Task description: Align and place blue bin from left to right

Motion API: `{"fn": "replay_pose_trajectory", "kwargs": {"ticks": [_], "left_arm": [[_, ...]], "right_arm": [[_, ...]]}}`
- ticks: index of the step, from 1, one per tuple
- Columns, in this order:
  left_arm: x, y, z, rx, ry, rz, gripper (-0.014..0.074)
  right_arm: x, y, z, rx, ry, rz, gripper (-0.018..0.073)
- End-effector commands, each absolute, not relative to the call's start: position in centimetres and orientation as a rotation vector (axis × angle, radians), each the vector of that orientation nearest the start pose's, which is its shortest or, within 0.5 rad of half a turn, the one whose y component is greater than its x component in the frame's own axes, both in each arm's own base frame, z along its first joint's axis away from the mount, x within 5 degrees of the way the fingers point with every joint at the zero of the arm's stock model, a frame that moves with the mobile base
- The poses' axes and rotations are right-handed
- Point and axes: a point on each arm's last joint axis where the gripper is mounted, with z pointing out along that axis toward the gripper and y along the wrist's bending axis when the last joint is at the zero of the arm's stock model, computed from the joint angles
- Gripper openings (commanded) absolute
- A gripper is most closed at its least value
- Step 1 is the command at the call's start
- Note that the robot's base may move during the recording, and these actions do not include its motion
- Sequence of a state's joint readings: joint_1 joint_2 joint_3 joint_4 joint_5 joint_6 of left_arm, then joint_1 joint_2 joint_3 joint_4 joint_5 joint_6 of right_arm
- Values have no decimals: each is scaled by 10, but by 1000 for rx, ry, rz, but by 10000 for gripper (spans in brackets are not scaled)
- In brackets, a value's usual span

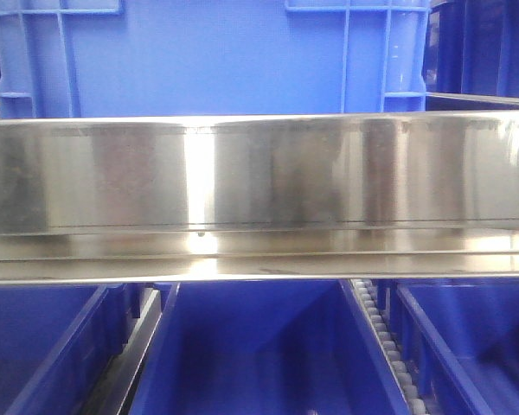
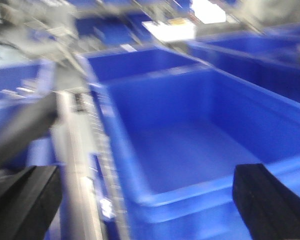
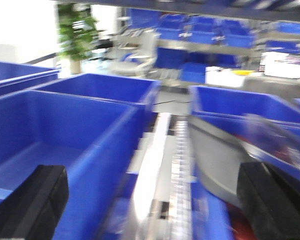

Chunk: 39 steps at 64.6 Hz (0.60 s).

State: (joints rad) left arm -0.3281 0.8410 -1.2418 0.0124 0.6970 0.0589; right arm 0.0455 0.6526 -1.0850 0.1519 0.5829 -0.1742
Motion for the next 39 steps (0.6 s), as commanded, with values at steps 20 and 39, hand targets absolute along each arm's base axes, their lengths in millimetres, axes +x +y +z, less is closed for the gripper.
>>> {"fn": "replay_pose_trajectory", "kwargs": {"ticks": [20,39], "left_arm": [[222,-92,505,365,1956,-243,599],[284,-102,501,218,2167,-74,599]], "right_arm": [[198,48,506,-321,1926,199,570],[270,45,524,-137,2154,67,570]]}}
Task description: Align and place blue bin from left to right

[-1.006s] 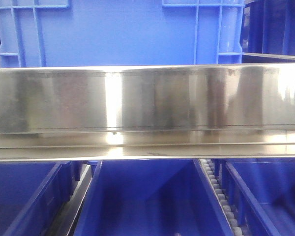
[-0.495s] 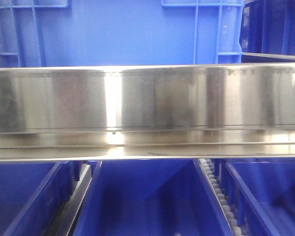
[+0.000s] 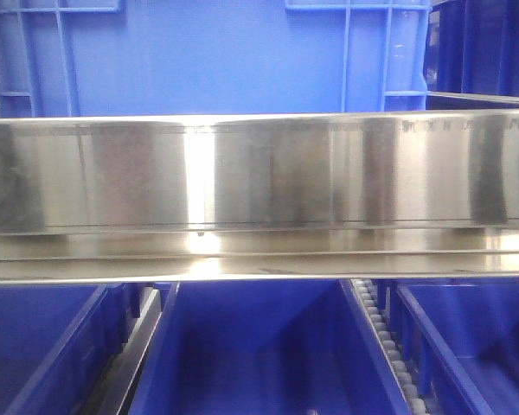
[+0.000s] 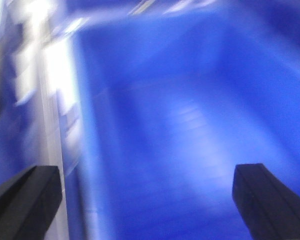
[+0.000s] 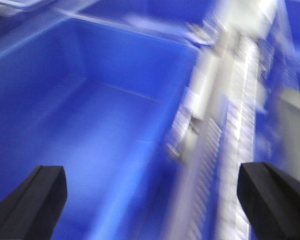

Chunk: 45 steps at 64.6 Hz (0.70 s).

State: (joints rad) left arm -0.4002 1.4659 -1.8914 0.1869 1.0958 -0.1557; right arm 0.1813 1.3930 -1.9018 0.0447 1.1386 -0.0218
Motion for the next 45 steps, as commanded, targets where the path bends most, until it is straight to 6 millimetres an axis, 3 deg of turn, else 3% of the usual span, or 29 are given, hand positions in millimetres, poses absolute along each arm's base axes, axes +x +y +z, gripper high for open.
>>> {"fn": "replay_pose_trajectory", "kwargs": {"ticks": [1,6,15,25,45], "left_arm": [[289,-103,498,216,2181,-68,599],[299,-107,497,210,2203,-60,599],[322,-114,492,151,2221,-57,599],[349,-114,486,117,2217,-49,599],[391,-101,452,65,2312,-108,599]], "right_arm": [[274,45,524,-126,2151,66,570],[296,49,525,-83,2143,85,570],[318,67,519,-128,2148,128,570],[340,91,500,-166,2196,120,570],[383,97,454,-76,2321,115,570]]}}
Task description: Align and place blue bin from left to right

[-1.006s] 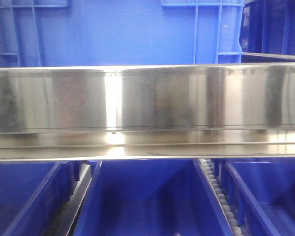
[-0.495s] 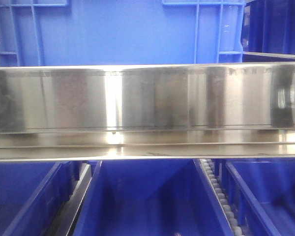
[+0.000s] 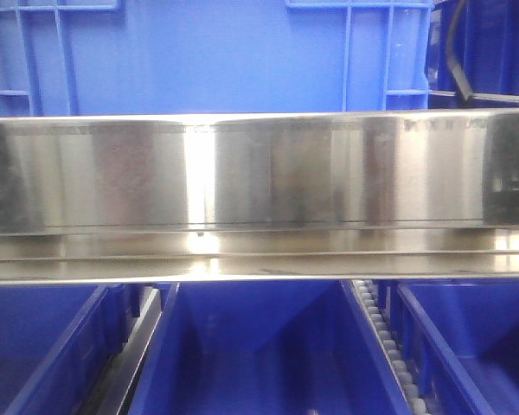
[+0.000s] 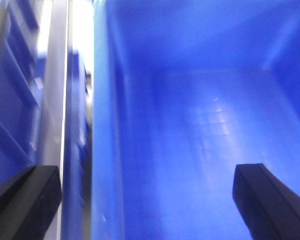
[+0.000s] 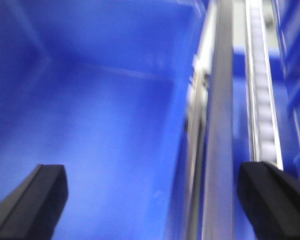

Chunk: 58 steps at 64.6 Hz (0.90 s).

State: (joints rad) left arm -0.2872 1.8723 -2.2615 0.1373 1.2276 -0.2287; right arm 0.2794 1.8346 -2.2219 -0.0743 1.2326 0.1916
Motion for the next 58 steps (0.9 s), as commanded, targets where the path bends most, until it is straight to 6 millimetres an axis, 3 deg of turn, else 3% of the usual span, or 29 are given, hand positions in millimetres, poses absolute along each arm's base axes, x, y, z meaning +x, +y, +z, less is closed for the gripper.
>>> {"fn": "replay_pose_trajectory", "kwargs": {"ticks": [1,23,41,58], "left_arm": [[391,-101,452,68,2312,-107,599],[407,-104,431,106,2359,-71,599],[419,-106,413,145,2399,-44,599],[426,-92,409,115,2416,-73,599]], "right_arm": [[385,96,453,-73,2325,112,570],[410,95,421,-42,2409,146,570],[418,98,409,-44,2438,147,570],[424,102,398,-45,2467,173,570]]}}
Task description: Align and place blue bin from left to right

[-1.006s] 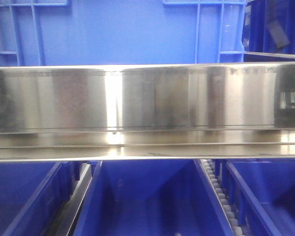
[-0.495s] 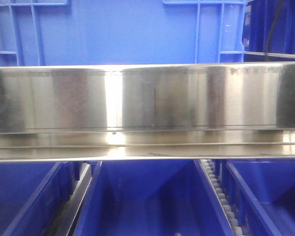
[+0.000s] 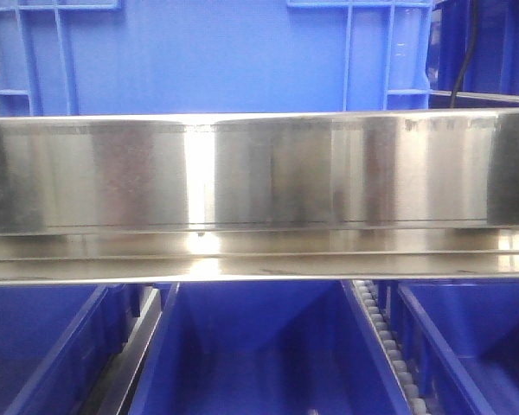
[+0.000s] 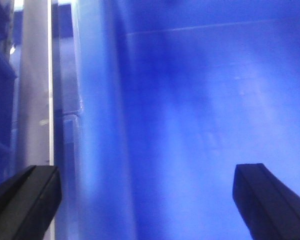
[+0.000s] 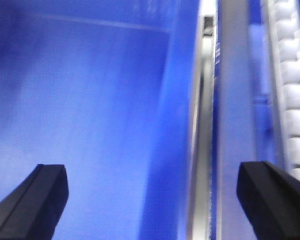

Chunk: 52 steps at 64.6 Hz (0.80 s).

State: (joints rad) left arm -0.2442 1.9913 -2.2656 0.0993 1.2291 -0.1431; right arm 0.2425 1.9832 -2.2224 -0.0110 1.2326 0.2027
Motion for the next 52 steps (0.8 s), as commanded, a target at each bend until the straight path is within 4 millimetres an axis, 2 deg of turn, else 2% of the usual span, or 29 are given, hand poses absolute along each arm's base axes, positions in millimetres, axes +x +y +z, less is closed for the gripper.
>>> {"fn": "replay_pose_trajectory", "kwargs": {"ticks": [1,34,52], "left_arm": [[426,-91,409,110,2418,-82,599],[427,-87,407,126,2421,-96,599],[434,-91,395,128,2455,-123,599]], "right_arm": [[424,102,398,-45,2467,173,570],[424,102,398,-24,2468,180,570],[424,102,398,-24,2468,180,570]]}}
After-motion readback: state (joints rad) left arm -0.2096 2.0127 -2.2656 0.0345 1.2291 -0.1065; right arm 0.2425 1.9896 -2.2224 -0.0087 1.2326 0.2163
